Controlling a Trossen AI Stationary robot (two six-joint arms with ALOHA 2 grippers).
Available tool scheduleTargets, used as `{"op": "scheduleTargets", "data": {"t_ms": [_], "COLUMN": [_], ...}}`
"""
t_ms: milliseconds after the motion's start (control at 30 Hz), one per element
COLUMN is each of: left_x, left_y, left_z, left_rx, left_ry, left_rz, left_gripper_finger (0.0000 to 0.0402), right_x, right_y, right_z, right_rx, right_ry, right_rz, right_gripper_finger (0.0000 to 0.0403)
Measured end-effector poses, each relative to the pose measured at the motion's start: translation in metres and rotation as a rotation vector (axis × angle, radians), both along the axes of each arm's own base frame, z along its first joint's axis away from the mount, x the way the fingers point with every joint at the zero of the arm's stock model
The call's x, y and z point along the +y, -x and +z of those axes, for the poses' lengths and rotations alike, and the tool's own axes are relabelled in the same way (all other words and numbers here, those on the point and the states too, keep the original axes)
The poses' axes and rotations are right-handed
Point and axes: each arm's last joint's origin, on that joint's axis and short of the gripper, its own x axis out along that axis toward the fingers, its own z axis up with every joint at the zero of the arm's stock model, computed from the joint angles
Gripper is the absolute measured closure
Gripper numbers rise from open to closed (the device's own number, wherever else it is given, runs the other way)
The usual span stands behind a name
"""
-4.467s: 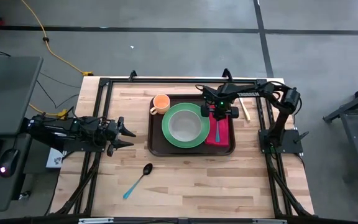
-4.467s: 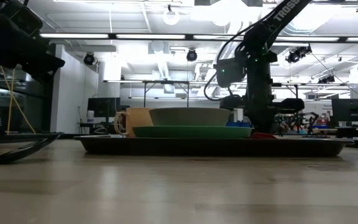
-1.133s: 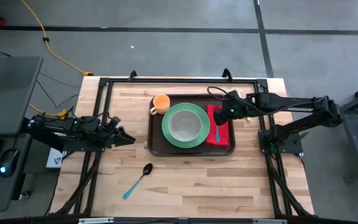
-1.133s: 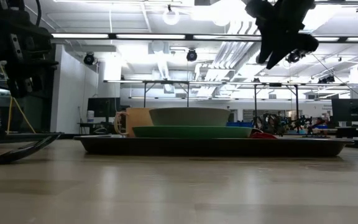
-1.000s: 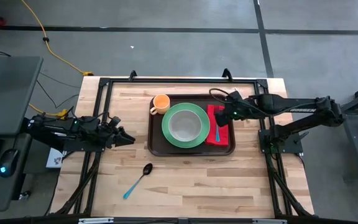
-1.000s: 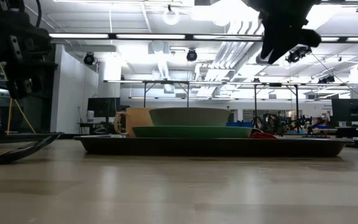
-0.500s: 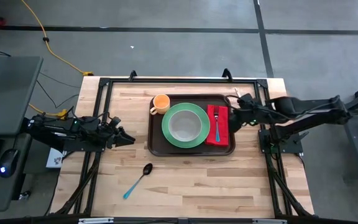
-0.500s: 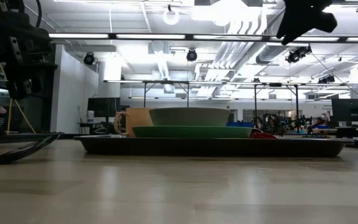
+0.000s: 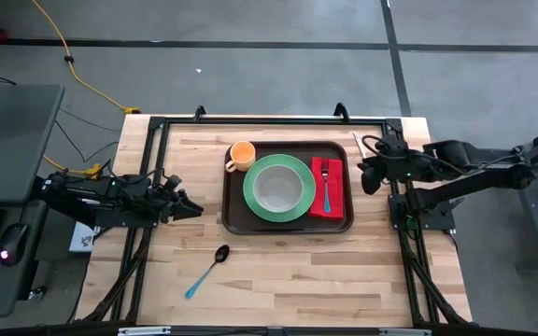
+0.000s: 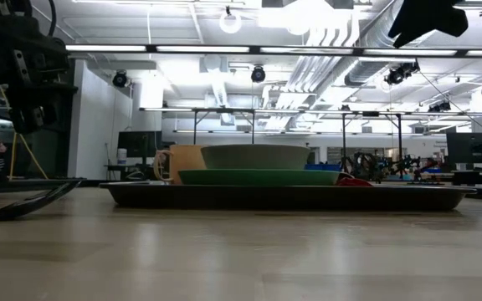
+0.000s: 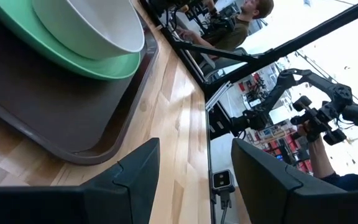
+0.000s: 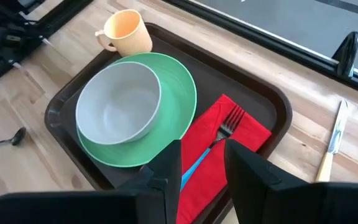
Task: Set up tray
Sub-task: Put the blue spoon on the red napkin to the left of the blue fork
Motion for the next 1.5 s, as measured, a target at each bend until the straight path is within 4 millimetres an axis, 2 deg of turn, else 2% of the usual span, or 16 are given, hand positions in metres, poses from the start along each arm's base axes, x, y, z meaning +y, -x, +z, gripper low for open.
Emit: {"op": "scheduleTargets", "data": {"t_ms": [200, 333, 467, 833, 1033, 1300, 1500], "left_x": [0.000, 0.000, 0.000, 0.000, 0.000, 0.002, 0.001], "left_y": [0.000, 0.000, 0.000, 0.000, 0.002, 0.007, 0.000], "left_z": [0.000, 0.000, 0.000, 0.000, 0.011, 0.044, 0.064], "left_rx": [0.000, -0.001, 0.001, 0.014, -0.017, -0.084, -0.032], "left_ry": [-0.002, -0.001, 0.005, 0.076, 0.089, 0.039, -0.004], "left_rz": [0.000, 0.000, 0.001, 0.012, 0.016, 0.046, 0.042], "left_gripper_finger": [0.0172, 0.0172, 0.0172, 0.0172, 0.0172, 0.0172, 0.0172], "right_x": [0.000, 0.001, 0.002, 0.004, 0.005, 0.004, 0.004], "right_y": [0.003, 0.007, 0.013, 0.019, 0.022, 0.025, 0.026], "right_z": [-0.002, -0.030, -0.058, -0.105, -0.113, -0.112, -0.115], "right_rx": [-0.002, -0.017, -0.116, -0.480, -0.563, -0.553, -0.516], "right_ry": [0.010, -0.026, -0.082, -0.092, -0.018, 0.074, 0.087], "right_rz": [0.044, 0.054, 0.082, 0.243, 0.319, 0.368, 0.379], "right_gripper_finger": [0.0304, 0.0304, 0.0305, 0.0305, 0.0305, 0.0305, 0.0305]}}
